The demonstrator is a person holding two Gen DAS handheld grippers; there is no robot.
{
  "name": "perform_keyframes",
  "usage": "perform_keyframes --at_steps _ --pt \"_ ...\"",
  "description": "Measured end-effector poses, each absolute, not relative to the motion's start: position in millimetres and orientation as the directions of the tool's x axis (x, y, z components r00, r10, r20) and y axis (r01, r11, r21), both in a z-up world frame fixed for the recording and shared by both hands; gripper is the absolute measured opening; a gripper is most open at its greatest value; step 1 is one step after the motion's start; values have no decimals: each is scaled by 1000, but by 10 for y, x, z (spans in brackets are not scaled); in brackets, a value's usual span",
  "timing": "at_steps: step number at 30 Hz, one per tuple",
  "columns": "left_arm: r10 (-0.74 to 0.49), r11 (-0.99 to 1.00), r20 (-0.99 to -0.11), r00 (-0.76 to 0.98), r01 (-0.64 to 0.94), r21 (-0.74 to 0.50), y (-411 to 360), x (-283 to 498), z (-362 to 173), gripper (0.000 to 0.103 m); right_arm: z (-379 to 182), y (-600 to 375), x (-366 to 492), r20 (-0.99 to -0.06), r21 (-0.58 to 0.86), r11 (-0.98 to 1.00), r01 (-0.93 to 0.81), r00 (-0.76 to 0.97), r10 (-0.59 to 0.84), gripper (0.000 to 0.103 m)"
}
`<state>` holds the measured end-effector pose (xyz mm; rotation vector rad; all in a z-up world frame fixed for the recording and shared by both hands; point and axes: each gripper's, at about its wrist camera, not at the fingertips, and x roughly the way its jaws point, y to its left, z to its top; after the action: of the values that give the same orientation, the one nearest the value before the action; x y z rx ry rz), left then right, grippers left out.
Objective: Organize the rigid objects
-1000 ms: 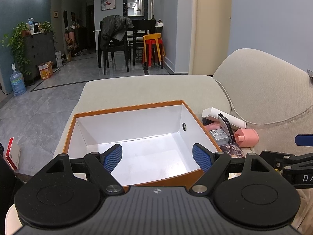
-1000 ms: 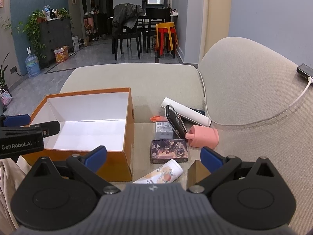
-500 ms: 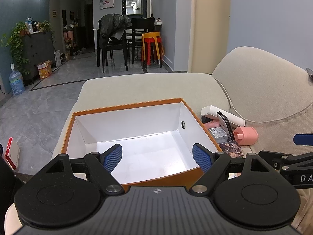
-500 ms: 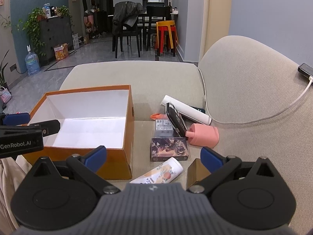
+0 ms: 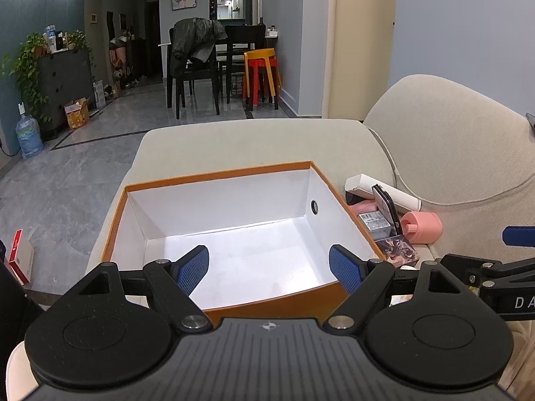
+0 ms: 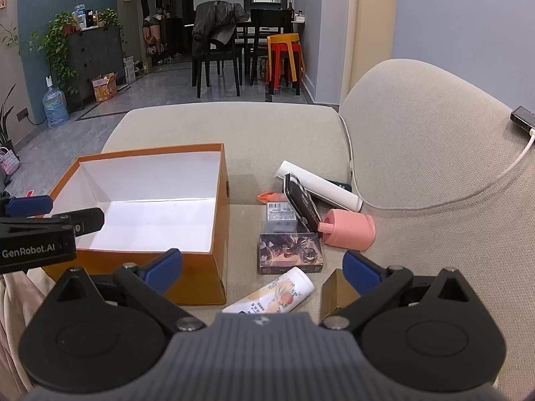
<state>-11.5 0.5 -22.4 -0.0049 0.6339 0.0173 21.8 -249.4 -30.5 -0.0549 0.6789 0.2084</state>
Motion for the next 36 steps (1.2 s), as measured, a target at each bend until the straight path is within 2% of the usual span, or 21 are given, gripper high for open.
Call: perform_keyframes --at_steps 9,12,14,16,17,19,22,28,30,34,36 --pt "-8 1000 -618 786 16 7 21 -27 -183 96 -392 -2493 335 -645 15 978 -207 746 168 100" --pt "-40 998 -627 778 63 14 -21 69 -151 86 -429 -2555 427 -645 13 977 -213 745 170 100" --pt "-73 993 -631 773 116 28 -63 144 -132 83 -459 -2607 526 -653 -2 977 -211 741 159 100" --pt "-100 985 -638 763 166 43 -159 258 -113 79 -485 -2669 644 -665 -18 979 -205 734 141 94" --pt "-126 979 -645 753 201 44 -194 322 -103 76 -498 -2701 708 -671 -20 979 -203 729 138 88" --pt "-179 964 -660 730 265 31 -271 465 -87 62 -527 -2777 866 -688 -12 980 -196 713 135 82" --pt "-244 942 -683 688 335 1 -377 690 -90 49 -563 -2857 1066 -704 10 981 -192 696 143 72" --pt "-346 908 -717 605 407 -96 -588 1214 -90 45 -645 -2952 1540 -722 8 983 -184 679 133 55" --pt "-339 906 -729 594 416 -81 -677 1406 -114 41 -702 -2972 1735 -736 2 983 -183 665 125 53" --pt "-320 882 -772 550 471 -30 -903 1805 -229 41 -829 -2936 2040 -766 -14 974 -228 628 136 51" --pt "-331 861 -803 495 506 -43 -958 1935 -311 41 -886 -2917 2172 -775 -18 968 -248 615 143 51"
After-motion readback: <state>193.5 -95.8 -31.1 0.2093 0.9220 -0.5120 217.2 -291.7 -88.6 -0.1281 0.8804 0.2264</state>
